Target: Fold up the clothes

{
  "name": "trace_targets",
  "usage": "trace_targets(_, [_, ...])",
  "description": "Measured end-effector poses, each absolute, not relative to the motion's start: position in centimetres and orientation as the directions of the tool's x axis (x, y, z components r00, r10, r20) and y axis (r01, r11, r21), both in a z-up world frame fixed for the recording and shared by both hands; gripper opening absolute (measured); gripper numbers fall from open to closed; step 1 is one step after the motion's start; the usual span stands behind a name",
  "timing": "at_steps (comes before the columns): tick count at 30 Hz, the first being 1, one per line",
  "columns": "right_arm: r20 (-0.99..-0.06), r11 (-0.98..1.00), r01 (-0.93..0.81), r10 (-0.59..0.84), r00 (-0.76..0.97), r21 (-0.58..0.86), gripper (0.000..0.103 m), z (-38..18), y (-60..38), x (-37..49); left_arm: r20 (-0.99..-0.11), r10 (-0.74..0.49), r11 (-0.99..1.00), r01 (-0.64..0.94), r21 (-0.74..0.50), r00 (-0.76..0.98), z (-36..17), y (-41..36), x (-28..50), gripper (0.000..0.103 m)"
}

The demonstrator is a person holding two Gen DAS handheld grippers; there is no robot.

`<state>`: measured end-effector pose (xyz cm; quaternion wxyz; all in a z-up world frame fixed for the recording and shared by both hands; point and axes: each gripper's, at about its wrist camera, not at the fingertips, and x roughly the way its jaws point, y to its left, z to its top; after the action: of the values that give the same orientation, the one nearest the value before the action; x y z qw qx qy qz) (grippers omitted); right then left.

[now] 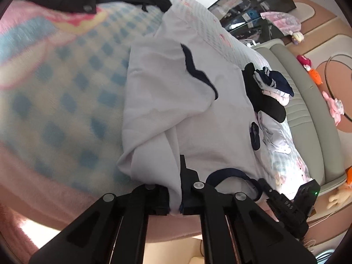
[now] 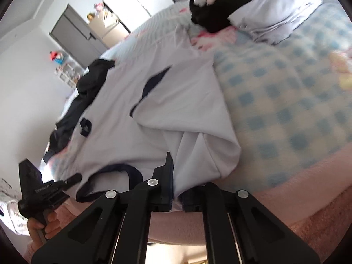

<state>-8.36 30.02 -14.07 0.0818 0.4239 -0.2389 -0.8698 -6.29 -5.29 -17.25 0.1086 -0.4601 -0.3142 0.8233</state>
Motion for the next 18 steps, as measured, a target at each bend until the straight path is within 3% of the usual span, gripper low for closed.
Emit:
trace_targets(9, [-0.654,-0.890,-0.013,-0.325,-0.683,0.456,0.002,-10.2,30.6,-5.5,-0.669,0.463,-0.810,0.028,-0.585,-0.581,-13.1,-6.1,-4.3,0.004])
trace_targets(18, [-0.662,-0.893,0.002,-0.336,-0.670,0.451,0.002,-10.2,29.9,-5.0,-0.677,0.457,-0.812,0.041,-0.583,-0.577,-13.5,-6.6,-3.5,0.004])
